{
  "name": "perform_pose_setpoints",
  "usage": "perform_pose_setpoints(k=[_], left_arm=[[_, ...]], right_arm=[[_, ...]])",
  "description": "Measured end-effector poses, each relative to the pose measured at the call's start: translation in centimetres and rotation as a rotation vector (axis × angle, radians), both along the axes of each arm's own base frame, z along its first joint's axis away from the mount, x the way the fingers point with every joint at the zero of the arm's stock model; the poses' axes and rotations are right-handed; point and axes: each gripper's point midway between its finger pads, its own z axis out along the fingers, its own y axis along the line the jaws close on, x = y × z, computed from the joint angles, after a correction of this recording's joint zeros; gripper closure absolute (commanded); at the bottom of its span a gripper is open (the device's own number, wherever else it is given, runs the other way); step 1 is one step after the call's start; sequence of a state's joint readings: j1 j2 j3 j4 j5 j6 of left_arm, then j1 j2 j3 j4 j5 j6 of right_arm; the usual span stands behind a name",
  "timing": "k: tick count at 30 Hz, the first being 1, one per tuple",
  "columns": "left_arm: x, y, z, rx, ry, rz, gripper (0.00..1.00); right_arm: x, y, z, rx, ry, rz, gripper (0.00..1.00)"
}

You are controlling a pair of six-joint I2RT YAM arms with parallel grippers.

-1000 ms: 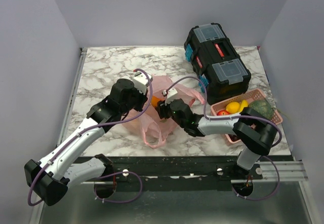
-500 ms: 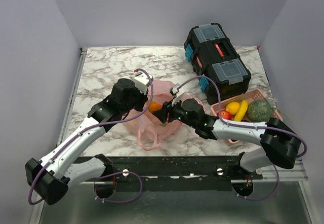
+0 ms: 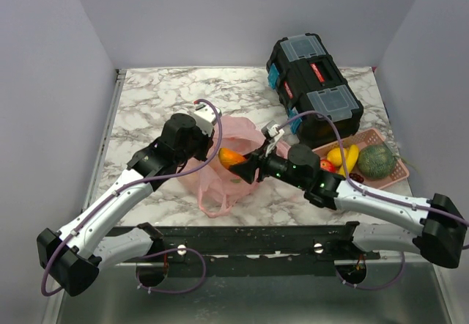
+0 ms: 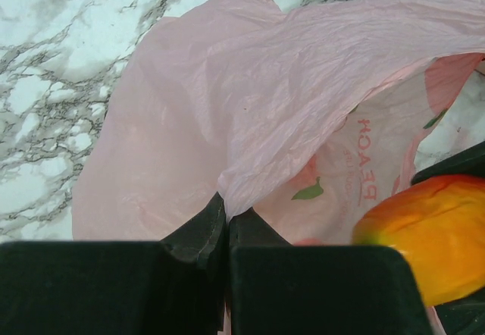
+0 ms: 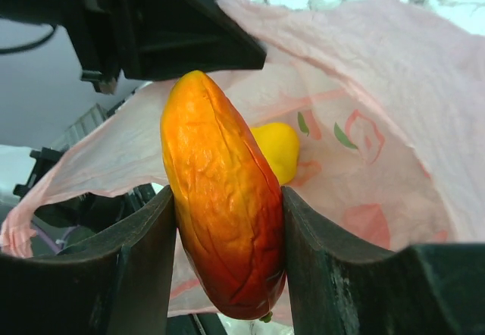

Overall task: Take the fake fruits out of the plastic bag
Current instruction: Take out the fake fruit from the plastic bag, then place the fake fruit in the bin.

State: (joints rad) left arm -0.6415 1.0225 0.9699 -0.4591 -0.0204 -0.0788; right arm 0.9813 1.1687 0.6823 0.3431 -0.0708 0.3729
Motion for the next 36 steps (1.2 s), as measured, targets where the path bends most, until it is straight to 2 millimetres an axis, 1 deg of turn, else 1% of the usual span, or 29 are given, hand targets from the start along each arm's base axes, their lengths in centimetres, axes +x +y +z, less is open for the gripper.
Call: perform_pose_setpoints(k=[3,7,13,14,16,19,23,27,31,32,35,36], left_arm=[[0.1,0.1,0.0,0.003,0.0,0.005,1.0],[0.1,0.2,-0.1,0.007,-0.002,0.011,1.0],[0.2,0.2,-0.2,0.01,0.002,0.012,1.0],[0.2,0.2,-0.3,0.011,0.003,0.012,1.0],[0.2,0.1,-0.3,0.013,0.005,0.012,1.0],[0.2,0.1,-0.4,0.014,0.006,0.013,1.0],[0.2,0.1,-0.4,0.014,0.007,0.013,1.0],[0.2,0.1,-0.5,0.016,0.008,0.013,1.0],[0.3,0.1,-0.5,0.017,0.01,0.013,1.0],[0.3,0.1,-0.5,0.017,0.01,0.013,1.0],[0.3,0.1,-0.6,0.018,0.012,0.014,1.0],[0.3,0.1,-0.6,0.018,0.012,0.014,1.0]], right_arm=[[0.2,-1.4,1.7,0.012,-0.037,-0.047,0.99],[0.6,-4.0,3.8,0.019,-0.088,-0.138,0.99],[1.2,-9.0,8.4,0.091,-0.192,-0.315,0.99],[1.3,-9.9,9.0,0.105,-0.205,-0.349,0.99],[1.6,-11.6,9.5,0.12,-0.219,-0.421,0.99],[2.1,-13.7,9.0,0.117,-0.22,-0.515,0.99],[2.9,-16.4,7.1,0.085,-0.206,-0.652,0.99],[3.8,-18.7,4.7,0.048,-0.172,-0.794,0.99],[4.7,-21.0,1.8,-0.018,-0.105,-0.972,0.99],[4.9,-21.7,0.8,-0.053,-0.08,-1.032,0.99],[4.9,-23.6,-1.1,-0.12,-0.032,-1.166,0.99],[4.8,-24.3,-1.5,-0.126,-0.02,-1.205,0.99]])
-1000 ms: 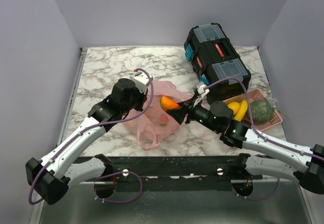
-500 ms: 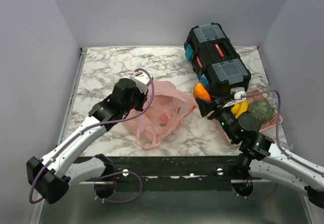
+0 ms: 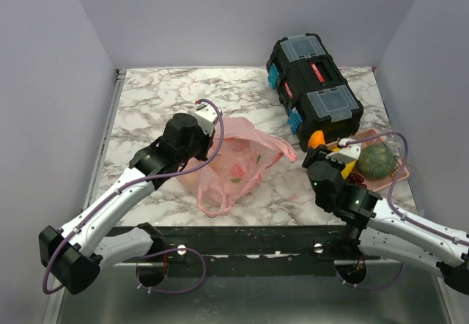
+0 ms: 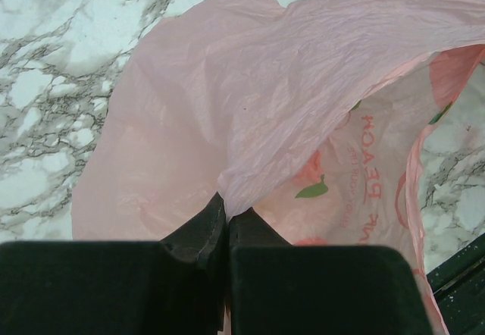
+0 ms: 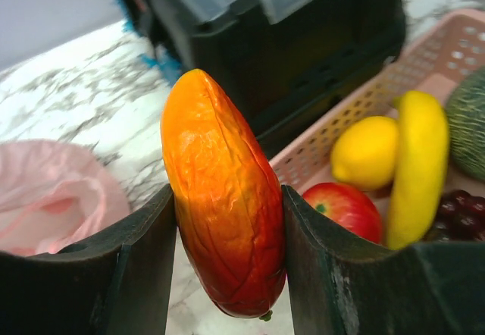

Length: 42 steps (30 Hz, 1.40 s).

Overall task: Take the fake fruits out of the plastic bag
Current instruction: Place the fake fruit in the bin.

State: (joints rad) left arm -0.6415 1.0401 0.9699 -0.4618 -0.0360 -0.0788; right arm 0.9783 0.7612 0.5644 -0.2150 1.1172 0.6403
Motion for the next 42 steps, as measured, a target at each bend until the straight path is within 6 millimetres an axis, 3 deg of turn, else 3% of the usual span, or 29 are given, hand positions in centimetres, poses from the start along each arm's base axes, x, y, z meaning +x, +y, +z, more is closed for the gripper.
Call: perform_pose_setpoints(k=[7,11,14,17,24,37,42], left_arm=[[0.0,0.0,0.0,0.0,0.0,0.0,1.0],[0.0,0.0,0.0,0.001,0.0,0.0,1.0],[0.0,0.0,0.0,0.001,0.001,0.001,1.0],[0.0,0.0,0.0,0.001,0.001,0.001,1.0],[0.0,0.0,0.0,0.001,0.0,0.001,1.0],[-0.1,0.1,0.2,-0.002,-0.004,0.001,1.0],[-0.1,0.1,0.1,-0.002,-0.004,0.001,1.0]], right_arm=[[0.2,-5.7,-1.1,0.063,0.021,-0.238,0.99],[1.6,-7.6,-4.0,0.05,0.13,-0.315,0.99],[2.3,-7.9,-7.1,0.038,0.246,-0.326,0.99],[2.5,-7.9,-8.4,0.074,0.295,-0.325,0.99],[2.3,-8.5,-9.1,0.152,0.321,-0.362,0.99],[0.2,-9.8,-8.6,0.237,0.297,-0.436,0.74],[-0.2,-10.4,-9.0,0.222,0.307,-0.473,0.59]])
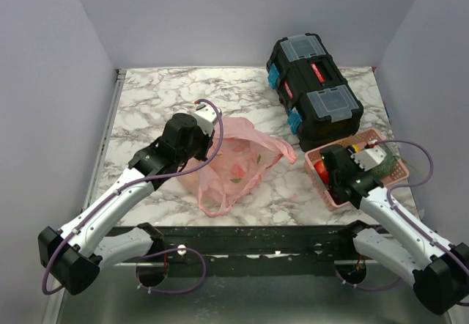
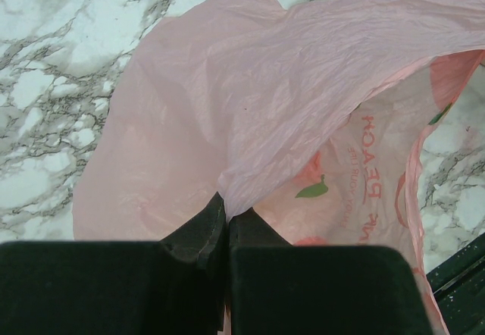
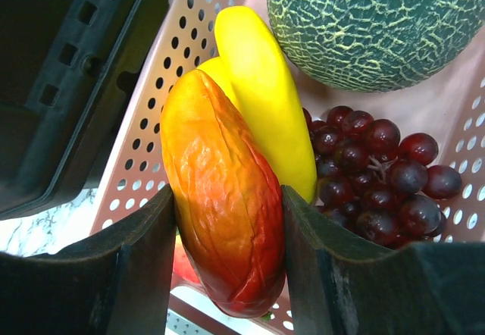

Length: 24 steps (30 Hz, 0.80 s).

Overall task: Take the fake fruits out of the plastic bag
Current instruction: Place the fake fruit in the bin.

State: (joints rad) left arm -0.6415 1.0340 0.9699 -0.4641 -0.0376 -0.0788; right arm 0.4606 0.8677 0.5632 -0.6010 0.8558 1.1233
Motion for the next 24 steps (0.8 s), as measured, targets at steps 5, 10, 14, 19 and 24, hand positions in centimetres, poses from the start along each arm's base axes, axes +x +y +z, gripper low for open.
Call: perform_pose_setpoints(k=[5,10,14,19,24], left_arm=[[0.0,0.0,0.0,0.0,0.001,0.0,1.0],[0.0,0.0,0.0,0.0,0.001,0.0,1.0],[0.0,0.0,0.0,0.0,0.001,0.0,1.0],[0.0,0.0,0.0,0.0,0.001,0.0,1.0],[0.0,0.0,0.0,0.0,0.001,0.0,1.0]], right_arm=[[-0.3,-0.2,-0.5,-0.015,0.026,-0.011,0.49],[-0.4,-0.4,-0.5,-0.02,0.028,-0.016,0.36],[-0.5,-0.5,-0.2,-0.02,0.016,-0.016,0.17],[-0.5,-0.5,1.5,-0.009,-0.041,0.013,0.08],[0.4,1.2,5.5,0.034,-0.196,0.166,0.11]])
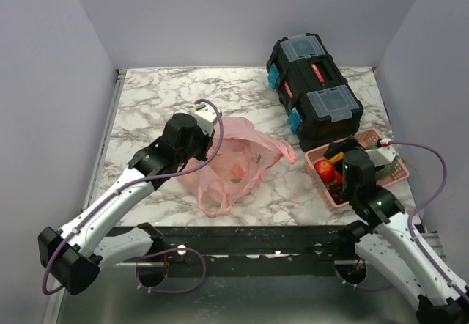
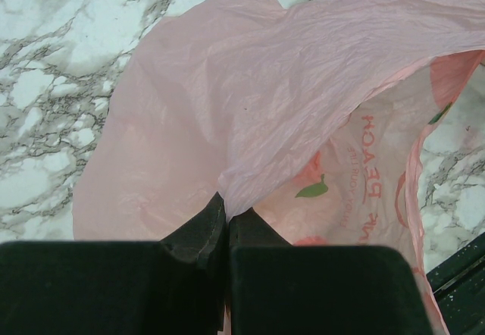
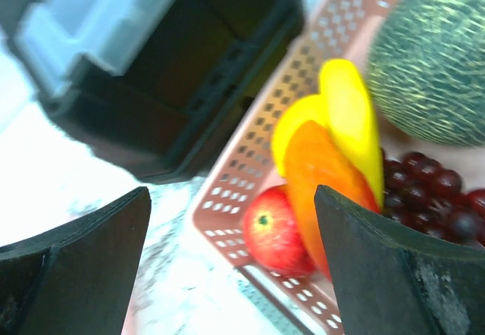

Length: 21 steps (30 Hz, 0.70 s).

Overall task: Take the fake fruits out of the plastic bag
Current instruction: Place the fake fruit in the bin, then adjust the plastic bag at the center of the board.

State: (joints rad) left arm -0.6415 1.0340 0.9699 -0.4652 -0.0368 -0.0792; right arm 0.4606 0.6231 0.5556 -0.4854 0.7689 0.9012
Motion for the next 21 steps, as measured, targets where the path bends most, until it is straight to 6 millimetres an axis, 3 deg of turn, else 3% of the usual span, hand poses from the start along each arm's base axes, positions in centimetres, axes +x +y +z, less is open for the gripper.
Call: perform_pose_setpoints(k=[4,10,21], left_arm=[[0.0,0.0,0.0,0.0,0.0,0.0,1.0],[-0.5,-0.5,0.5,-0.024,-0.002,-0.035,1.0],[-3.4,-3.0,1.8,-0.104,-0.017,-0.23,1.0]], right_arm=[[0.3,1.7,3.0,0.007,-0.111,0.146,0.12],[0.9,5.7,5.4,-0.009,-0.191,0.402,0.11],[1.1,12.8,4.7,0.024,-0.139,0.784,0.09]])
